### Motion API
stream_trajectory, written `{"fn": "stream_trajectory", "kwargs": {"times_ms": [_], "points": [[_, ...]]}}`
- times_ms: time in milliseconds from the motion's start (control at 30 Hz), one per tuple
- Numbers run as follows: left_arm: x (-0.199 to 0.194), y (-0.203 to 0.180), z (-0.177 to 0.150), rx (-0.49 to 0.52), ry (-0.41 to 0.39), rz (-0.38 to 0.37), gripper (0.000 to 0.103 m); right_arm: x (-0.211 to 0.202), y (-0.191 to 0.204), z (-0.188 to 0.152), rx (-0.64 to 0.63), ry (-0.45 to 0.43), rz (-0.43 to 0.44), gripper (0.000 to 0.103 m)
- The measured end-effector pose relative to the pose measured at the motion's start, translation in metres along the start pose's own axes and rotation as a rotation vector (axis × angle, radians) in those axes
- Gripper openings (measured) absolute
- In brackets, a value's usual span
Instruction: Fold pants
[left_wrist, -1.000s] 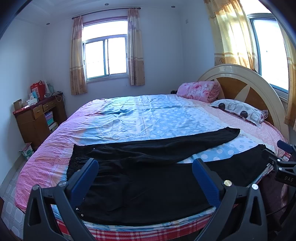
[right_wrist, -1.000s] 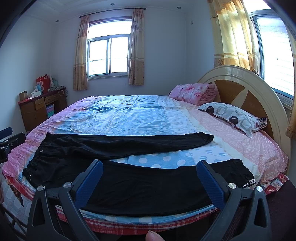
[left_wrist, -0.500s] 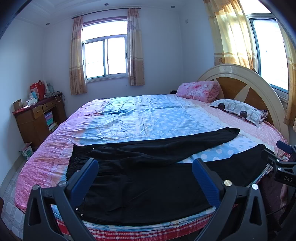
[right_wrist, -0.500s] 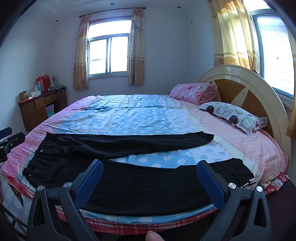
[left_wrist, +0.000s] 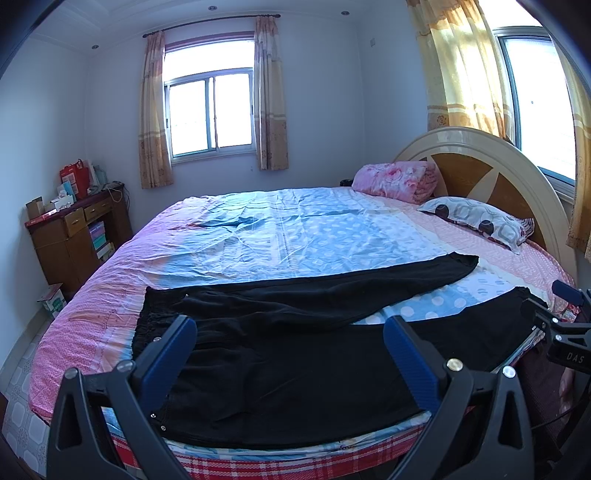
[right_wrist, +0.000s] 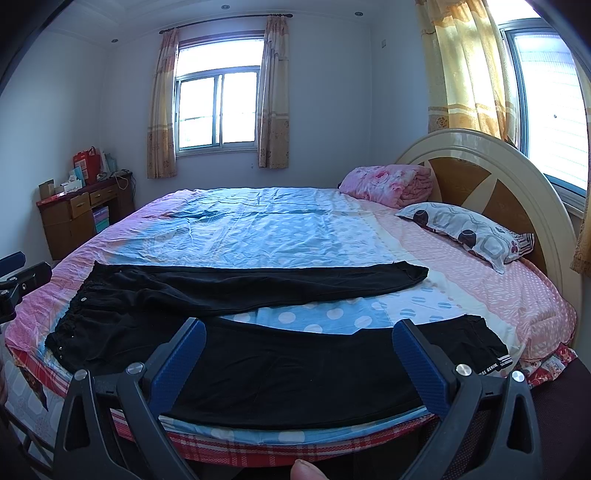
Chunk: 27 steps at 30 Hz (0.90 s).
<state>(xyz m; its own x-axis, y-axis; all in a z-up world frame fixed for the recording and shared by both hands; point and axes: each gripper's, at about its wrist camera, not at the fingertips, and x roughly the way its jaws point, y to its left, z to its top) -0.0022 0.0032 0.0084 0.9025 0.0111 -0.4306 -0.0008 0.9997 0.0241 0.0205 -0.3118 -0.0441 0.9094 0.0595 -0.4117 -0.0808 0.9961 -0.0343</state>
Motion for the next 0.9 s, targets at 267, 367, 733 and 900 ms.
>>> {"fn": "stream_trajectory", "kwargs": {"times_ms": [267, 367, 733, 900], "points": [[0.0, -0.001, -0.001, 0.001, 0.002, -0.002, 0.103, 0.0, 0.0, 0.0, 0.0, 0.003, 0.001, 0.102], [0.001, -0.002, -0.002, 0.001, 0.003, -0.002, 0.103, 0.0, 0.0, 0.0, 0.0, 0.003, 0.001, 0.102], [0.012, -0.004, -0.011, -0.001, 0.026, 0.0, 0.103, 0.004, 0.0, -0.001, -0.006, 0.015, 0.002, 0.102], [0.032, -0.001, -0.021, 0.023, 0.046, 0.009, 0.103, 0.011, -0.001, -0.002, -0.003, 0.018, 0.012, 0.102]]}}
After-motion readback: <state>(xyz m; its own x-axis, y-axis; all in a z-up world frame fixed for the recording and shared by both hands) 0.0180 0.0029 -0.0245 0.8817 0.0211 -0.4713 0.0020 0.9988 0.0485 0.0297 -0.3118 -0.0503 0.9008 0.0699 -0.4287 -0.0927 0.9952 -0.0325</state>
